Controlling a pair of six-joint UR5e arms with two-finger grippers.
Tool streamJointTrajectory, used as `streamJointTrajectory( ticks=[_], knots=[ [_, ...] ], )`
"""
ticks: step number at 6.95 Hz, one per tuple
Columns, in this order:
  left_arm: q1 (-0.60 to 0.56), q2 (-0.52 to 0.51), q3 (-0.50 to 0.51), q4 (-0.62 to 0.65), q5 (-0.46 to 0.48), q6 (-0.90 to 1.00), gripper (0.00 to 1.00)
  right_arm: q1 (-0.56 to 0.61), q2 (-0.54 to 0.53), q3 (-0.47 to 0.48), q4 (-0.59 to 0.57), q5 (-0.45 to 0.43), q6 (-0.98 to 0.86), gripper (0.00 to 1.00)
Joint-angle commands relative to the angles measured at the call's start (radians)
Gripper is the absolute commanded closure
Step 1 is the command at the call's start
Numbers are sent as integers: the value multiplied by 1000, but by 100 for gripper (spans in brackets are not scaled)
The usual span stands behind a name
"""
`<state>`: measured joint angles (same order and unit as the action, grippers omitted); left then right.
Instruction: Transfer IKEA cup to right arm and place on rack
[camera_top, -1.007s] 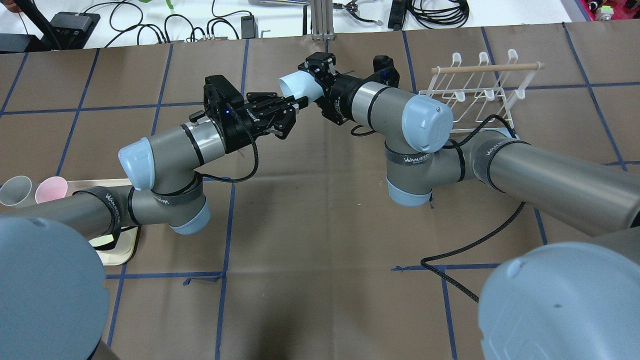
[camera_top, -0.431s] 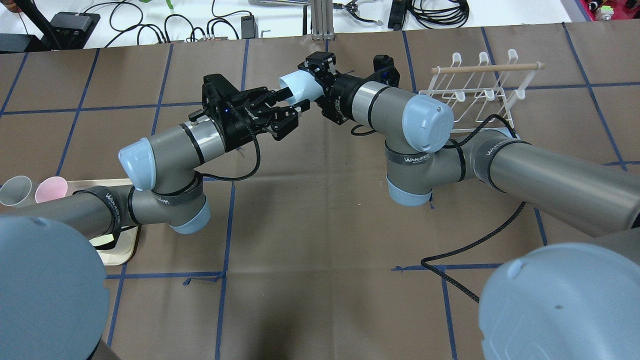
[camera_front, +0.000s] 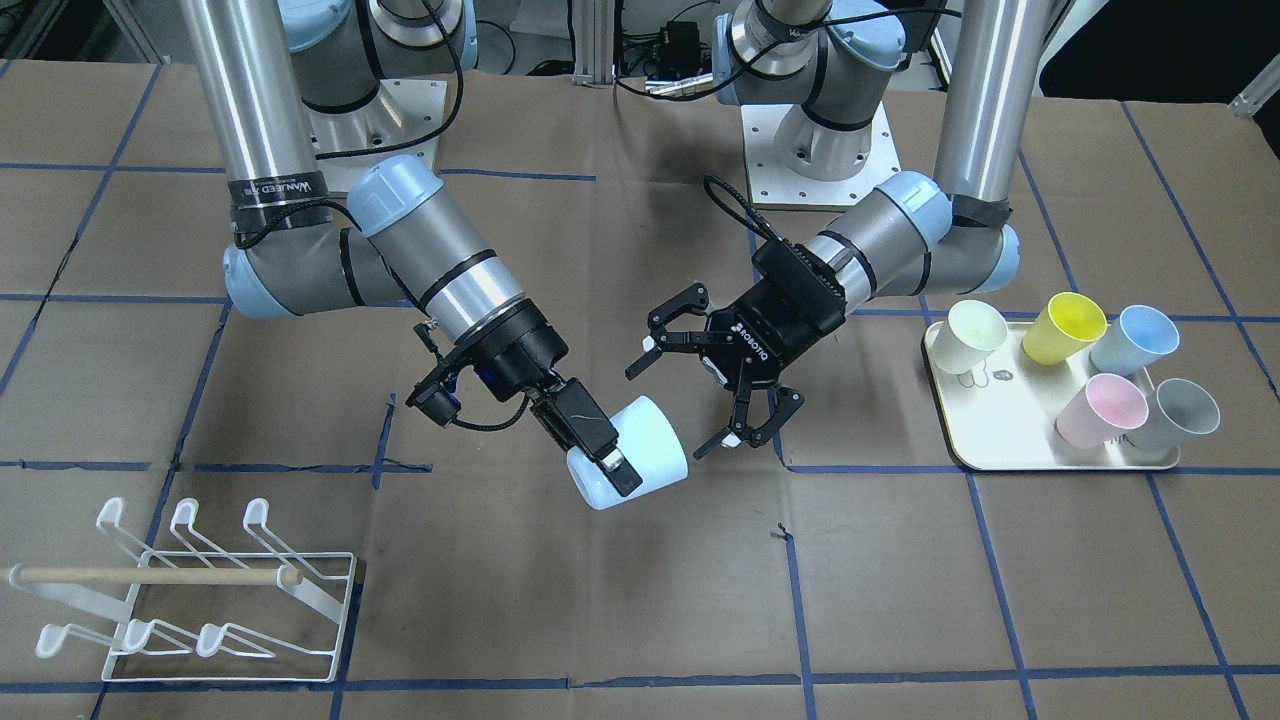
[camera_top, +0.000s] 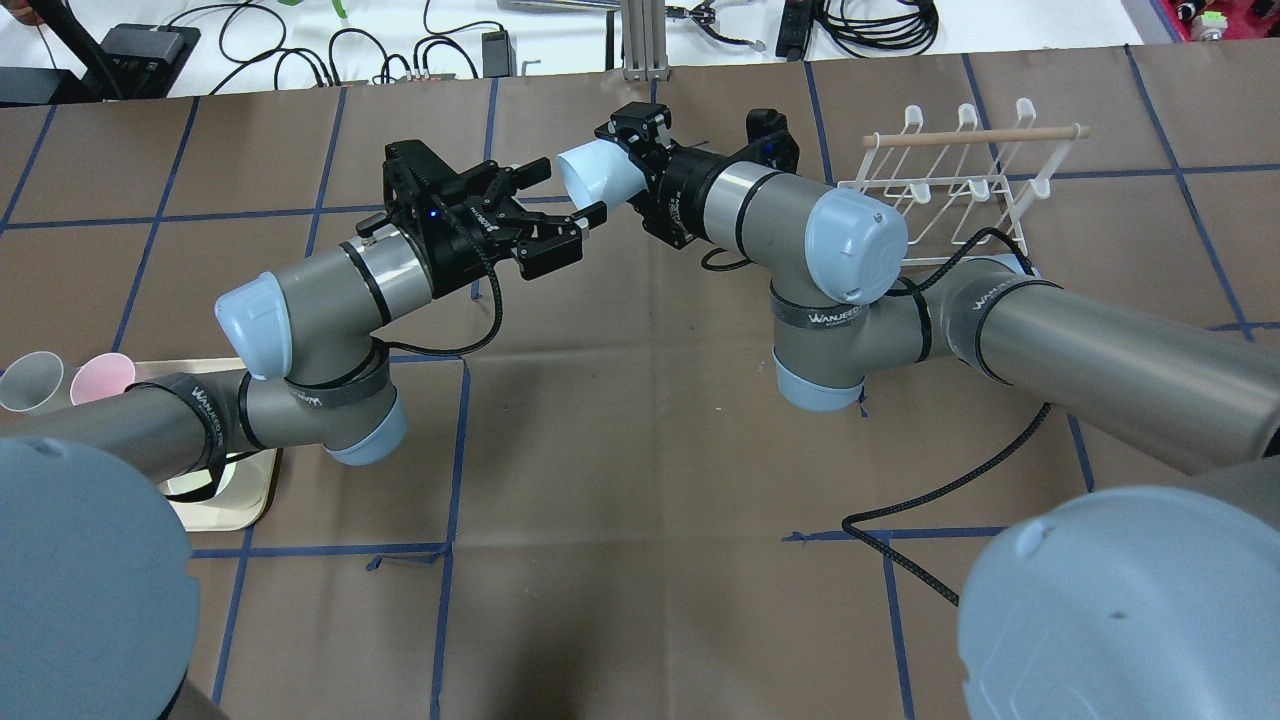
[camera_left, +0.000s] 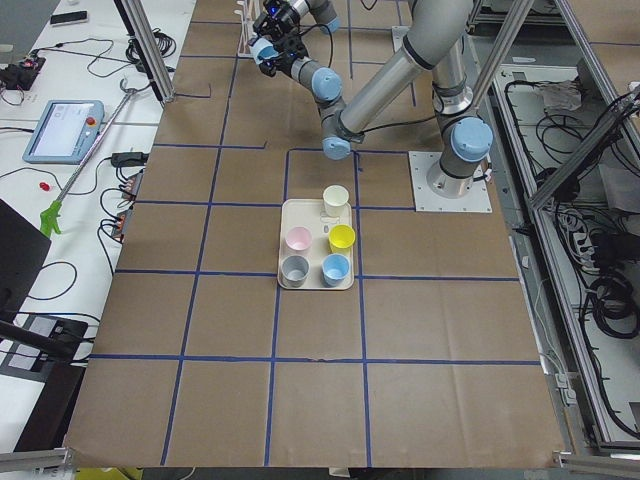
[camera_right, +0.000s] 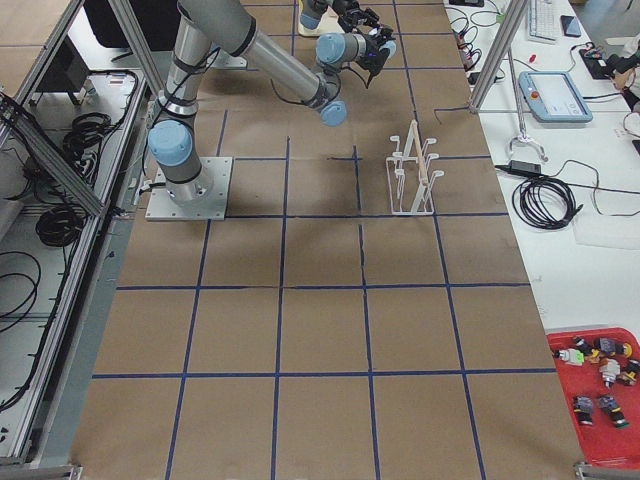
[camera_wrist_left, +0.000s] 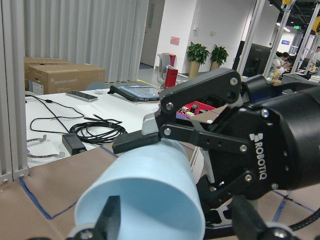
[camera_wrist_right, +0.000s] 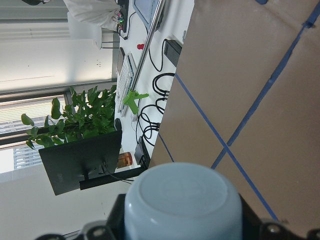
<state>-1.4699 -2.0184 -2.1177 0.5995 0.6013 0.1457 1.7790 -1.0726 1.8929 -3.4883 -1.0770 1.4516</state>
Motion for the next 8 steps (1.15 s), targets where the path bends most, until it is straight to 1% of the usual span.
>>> streamJointTrajectory(
  ticks=[1,2,3,4,5,6,7,8],
  knots=[
    [154,9,-10,-4,-97,0,1,-9,10,-24,0,0,0,56],
    [196,7,-10,-15,-115,-1,1,-15,10,-28,0,3,0,57],
    [197,9,10,-109,-86,-5,1,-21,13,-31,0,2,-2,60],
    [195,10,45,-166,13,-5,1,-47,13,-35,-3,0,-5,66],
    [191,13,97,-279,73,-5,1,-84,11,-54,-6,2,-13,66],
    [166,24,149,-387,162,-5,1,-116,8,-72,-5,2,-116,72],
    [99,50,215,-564,349,-5,1,-156,-9,-77,-5,2,-279,72],
    [30,75,293,-766,518,-5,1,-202,-16,-77,-9,0,-518,79]
  ],
)
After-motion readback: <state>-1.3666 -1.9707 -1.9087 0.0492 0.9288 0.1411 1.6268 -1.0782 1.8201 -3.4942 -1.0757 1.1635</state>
